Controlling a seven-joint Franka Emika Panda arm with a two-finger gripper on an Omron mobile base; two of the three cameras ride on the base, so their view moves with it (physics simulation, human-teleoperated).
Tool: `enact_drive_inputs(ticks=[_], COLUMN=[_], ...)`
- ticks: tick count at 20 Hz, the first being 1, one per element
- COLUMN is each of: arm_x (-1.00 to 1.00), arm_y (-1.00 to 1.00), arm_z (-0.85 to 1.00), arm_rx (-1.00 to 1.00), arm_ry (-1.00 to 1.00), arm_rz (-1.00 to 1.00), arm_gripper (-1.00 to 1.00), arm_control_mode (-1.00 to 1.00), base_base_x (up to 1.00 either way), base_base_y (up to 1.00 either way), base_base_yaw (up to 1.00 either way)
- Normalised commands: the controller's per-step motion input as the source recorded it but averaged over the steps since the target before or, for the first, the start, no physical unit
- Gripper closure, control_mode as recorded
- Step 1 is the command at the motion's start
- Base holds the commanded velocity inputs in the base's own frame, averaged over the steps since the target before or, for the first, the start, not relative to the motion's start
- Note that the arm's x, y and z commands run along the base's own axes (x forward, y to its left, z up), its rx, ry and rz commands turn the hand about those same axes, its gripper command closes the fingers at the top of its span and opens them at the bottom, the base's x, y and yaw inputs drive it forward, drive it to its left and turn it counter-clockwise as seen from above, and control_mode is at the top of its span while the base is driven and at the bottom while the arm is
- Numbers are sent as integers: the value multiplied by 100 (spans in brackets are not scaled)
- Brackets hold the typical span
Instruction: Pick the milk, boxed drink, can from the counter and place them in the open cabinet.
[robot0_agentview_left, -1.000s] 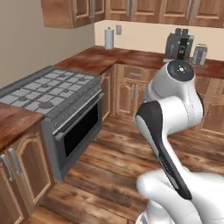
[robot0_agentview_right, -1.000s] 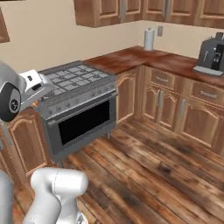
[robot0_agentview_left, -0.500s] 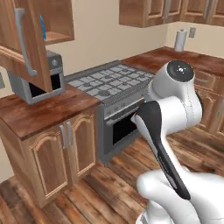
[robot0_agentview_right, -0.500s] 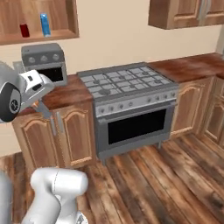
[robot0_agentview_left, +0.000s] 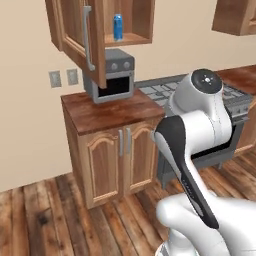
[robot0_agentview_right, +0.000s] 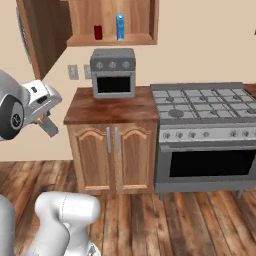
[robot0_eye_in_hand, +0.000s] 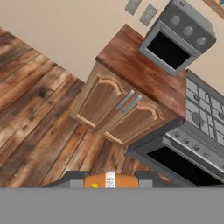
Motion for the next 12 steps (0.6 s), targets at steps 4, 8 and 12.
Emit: enact_drive_inputs(ticks=[4, 8, 12], arm_x=[0, 0, 0], arm_y=[0, 0, 0], arm_z=[0, 0, 0], arm_rx=[0, 0, 0], arm_ry=[0, 0, 0], arm_rz=[0, 0, 0], arm_gripper=[100, 100, 100], arm_control_mode=[100, 100, 100], base_base_x=[-1, 1, 14], base_base_y=[-6, -49, -59], base_base_yaw=[10, 6, 12])
